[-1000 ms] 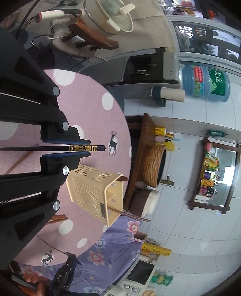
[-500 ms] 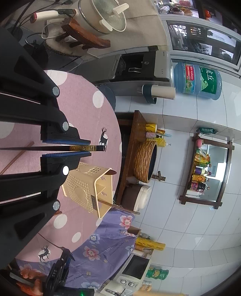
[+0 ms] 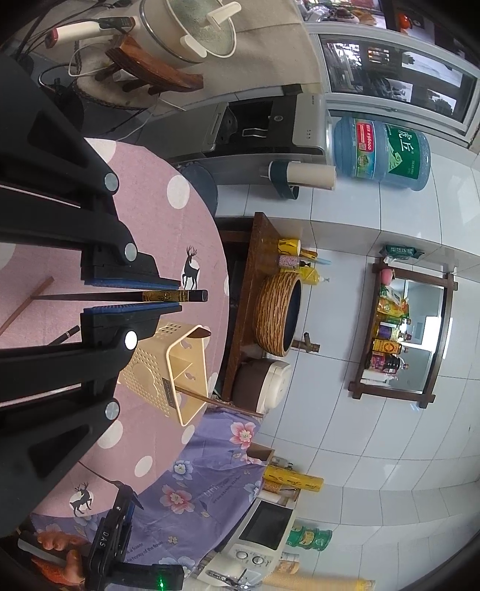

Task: Organize utensils
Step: 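Lift the spoon with the right tool while the left tool carries the chopstick over the holder, then open the right tool over the holder while the left tool releases the chopstick into it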

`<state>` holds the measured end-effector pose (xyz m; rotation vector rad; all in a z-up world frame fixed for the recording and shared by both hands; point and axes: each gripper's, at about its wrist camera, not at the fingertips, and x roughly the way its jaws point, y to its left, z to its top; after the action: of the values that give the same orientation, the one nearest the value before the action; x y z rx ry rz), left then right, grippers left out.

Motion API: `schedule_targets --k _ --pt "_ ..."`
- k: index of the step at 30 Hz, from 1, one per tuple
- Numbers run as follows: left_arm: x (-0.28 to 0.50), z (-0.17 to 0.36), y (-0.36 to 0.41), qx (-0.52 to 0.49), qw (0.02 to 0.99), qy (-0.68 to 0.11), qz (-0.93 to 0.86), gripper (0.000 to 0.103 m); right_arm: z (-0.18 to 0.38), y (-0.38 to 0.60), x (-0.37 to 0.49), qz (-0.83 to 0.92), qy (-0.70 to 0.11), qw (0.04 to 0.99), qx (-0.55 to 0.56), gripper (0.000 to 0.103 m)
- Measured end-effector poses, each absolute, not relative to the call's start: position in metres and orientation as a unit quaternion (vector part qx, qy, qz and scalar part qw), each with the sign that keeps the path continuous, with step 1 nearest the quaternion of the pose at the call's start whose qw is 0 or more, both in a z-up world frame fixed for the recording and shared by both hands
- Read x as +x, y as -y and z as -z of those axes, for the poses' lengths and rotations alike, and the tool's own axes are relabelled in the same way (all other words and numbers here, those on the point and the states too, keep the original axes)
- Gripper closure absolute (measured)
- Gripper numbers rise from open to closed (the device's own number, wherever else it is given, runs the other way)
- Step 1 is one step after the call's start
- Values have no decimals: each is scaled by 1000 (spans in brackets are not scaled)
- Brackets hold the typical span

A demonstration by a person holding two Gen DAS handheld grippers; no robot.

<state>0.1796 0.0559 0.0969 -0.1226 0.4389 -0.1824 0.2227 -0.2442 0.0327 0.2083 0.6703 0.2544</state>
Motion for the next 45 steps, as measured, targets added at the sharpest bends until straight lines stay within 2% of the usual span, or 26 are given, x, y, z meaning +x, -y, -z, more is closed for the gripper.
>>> schedule_targets --k 8,17,22,25,34,45 --pt "191 -119 -52 -70 968 -214 114 95 -58 232 238 -146 -305 935 103 66" --pt "216 -219 -26 -78 973 -145 161 95 -158 209 279 -167 -214 957 105 66" --pt "245 -241 -2 -68 978 -124 151 95 -182 192 316 -154 -190 964 103 66" --pt "258 -228 7 -58 980 -127 144 95 -169 181 331 -141 -194 967 90 66" --pt "284 -144 15 -55 973 -183 126 95 -81 169 348 -116 -247 959 77 66" --pt "293 -96 16 -56 964 -229 122 95 -47 163 349 -111 -263 956 60 66"
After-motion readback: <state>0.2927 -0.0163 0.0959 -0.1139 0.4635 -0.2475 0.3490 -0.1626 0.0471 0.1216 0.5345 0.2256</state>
